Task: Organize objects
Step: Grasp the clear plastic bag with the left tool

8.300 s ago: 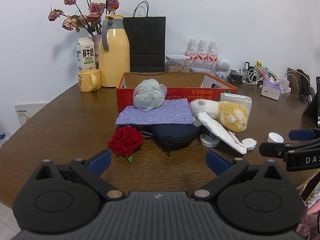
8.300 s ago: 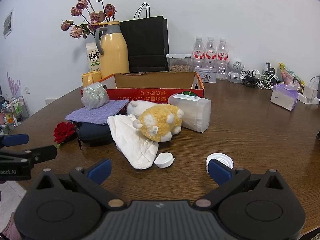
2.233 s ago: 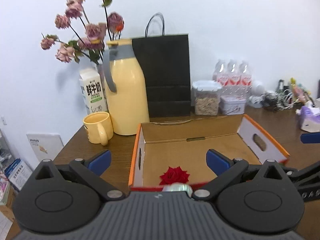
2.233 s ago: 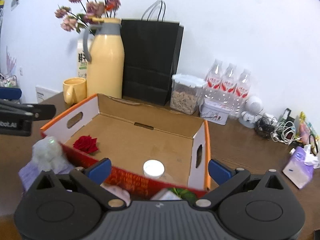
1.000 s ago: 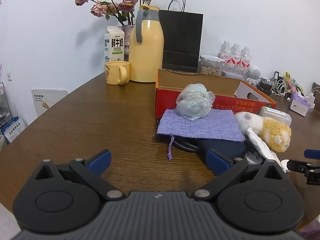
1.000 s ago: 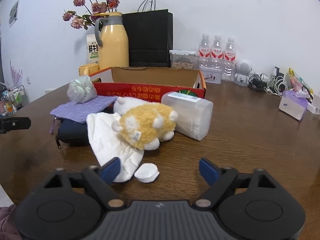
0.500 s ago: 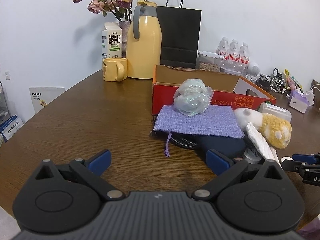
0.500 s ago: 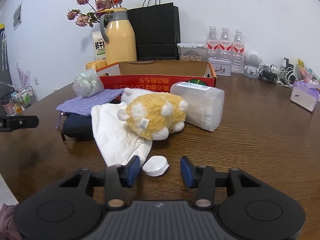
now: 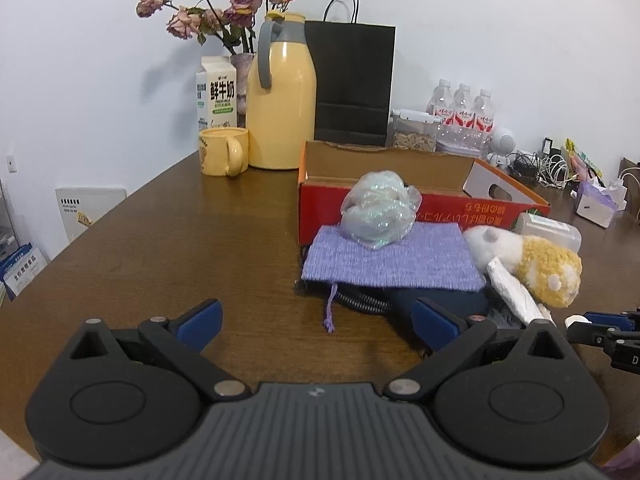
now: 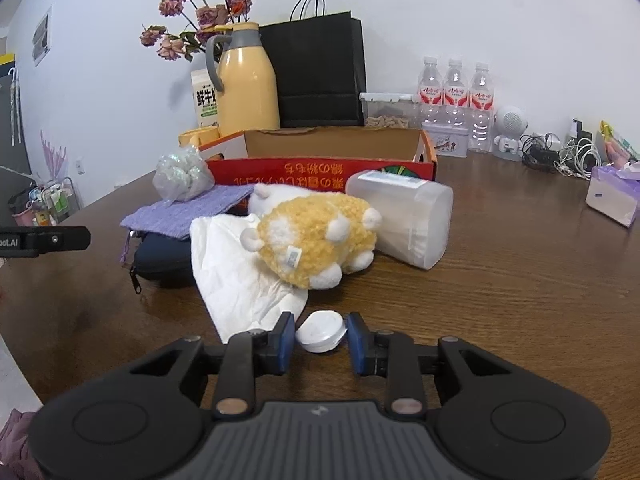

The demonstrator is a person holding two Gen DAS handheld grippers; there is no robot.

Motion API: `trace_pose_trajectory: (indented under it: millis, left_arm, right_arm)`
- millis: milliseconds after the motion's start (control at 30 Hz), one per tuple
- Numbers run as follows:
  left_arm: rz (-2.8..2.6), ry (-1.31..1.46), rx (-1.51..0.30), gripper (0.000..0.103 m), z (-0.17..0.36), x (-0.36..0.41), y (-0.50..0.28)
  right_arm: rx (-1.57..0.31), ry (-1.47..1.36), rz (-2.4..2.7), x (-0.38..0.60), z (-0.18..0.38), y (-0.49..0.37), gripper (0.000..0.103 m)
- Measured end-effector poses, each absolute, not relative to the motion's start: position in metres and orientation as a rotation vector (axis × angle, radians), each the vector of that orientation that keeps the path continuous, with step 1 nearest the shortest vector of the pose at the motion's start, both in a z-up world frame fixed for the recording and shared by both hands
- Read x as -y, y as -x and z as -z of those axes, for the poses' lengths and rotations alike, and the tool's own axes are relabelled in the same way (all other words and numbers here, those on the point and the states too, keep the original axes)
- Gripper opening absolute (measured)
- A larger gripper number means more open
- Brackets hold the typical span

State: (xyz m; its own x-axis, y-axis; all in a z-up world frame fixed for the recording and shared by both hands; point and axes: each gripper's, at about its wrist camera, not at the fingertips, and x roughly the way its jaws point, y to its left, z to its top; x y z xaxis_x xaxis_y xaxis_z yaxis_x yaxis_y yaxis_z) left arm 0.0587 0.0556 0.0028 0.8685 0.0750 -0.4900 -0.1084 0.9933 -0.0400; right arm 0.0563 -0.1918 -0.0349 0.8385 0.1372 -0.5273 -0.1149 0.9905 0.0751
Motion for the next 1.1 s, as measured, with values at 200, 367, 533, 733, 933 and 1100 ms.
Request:
trace_pose_trajectory:
  millis: [200, 367, 533, 733, 933, 1100]
  left_arm:
    - [-0.089, 0.053, -0.488, 0.103, -0.010, -0.051, -0.074]
    - [-0.075, 0.052, -0.470, 0.103, -0.017, -0.044, -0.091]
    - [-0.069, 0.050, -0.457, 0.103, -0.024, -0.037, -0.116]
    - [-0.072, 0.032, -0.464, 0.103, -0.027, -0.028, -0.153]
    - [-0.069, 0.054, -0.506, 0.095, -0.016, -0.026, -0.177]
    - [-0.023, 0.057, -0.527, 0.040, -0.008, -0.025, -0.178]
  right_arm:
    - [-0.534, -0.038, -0.116, 0.196, 0.027, -0.056, 0.027]
    - [-0.512, -0.034, -0.094, 0.202, 0.021, -0.061, 0.027]
    - [-0.480, -0.031, -0.081, 0.207, 0.010, -0.070, 0.027]
    - [-0.447, -0.020, -0.080, 0.207, -0.001, -0.083, 0.027]
    - [-0.429, -0.017, -0.084, 0.205, -0.008, -0.092, 0.027]
    - [-0.415, -0.018, -0.083, 0.206, -0.012, -0.098, 0.027]
